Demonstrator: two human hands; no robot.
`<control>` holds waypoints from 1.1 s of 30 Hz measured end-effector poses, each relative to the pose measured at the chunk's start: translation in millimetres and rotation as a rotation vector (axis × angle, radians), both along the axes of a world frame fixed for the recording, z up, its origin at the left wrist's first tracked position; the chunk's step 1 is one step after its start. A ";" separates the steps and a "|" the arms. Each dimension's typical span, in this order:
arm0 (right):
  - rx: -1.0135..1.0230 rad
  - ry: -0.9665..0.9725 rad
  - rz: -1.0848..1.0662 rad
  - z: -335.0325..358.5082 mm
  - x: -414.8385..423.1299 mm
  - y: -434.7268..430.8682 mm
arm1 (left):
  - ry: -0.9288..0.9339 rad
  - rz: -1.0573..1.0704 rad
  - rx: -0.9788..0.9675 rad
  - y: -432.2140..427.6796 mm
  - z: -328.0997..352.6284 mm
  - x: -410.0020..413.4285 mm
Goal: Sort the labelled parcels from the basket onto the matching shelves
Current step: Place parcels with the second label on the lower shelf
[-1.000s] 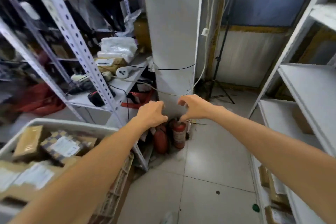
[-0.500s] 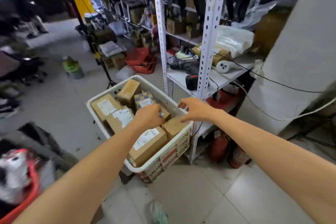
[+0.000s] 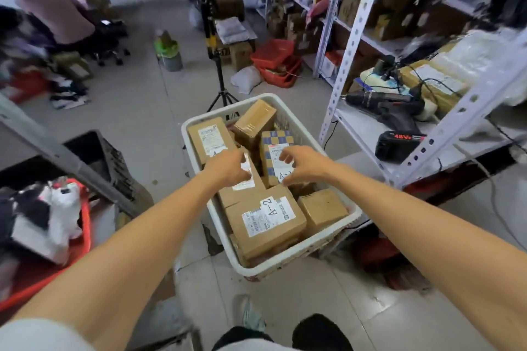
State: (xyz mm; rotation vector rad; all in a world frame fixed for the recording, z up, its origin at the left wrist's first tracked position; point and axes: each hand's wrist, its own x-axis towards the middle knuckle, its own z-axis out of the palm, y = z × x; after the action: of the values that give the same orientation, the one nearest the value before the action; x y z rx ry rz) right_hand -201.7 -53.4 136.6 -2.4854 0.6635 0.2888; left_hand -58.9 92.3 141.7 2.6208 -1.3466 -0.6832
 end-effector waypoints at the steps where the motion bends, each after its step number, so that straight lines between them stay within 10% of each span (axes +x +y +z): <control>1: 0.008 0.028 0.028 -5.8 7.1 0.0 | 0.000 0.009 0.019 0.9 -6.0 5.2; 24: -0.084 0.338 0.588 -168.1 81.2 -42.6 | 0.603 0.832 0.073 27.6 -176.9 -44.9; 33: 0.090 0.525 0.559 -170.8 71.9 -38.2 | 0.539 0.877 -0.021 26.2 -188.2 -72.0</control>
State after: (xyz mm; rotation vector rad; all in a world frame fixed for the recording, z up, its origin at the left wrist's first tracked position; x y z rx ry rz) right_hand -129.8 -91.6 -34.3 -2.4683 0.1172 1.1762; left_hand -131.0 118.5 -46.5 2.3751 -0.0301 -1.0522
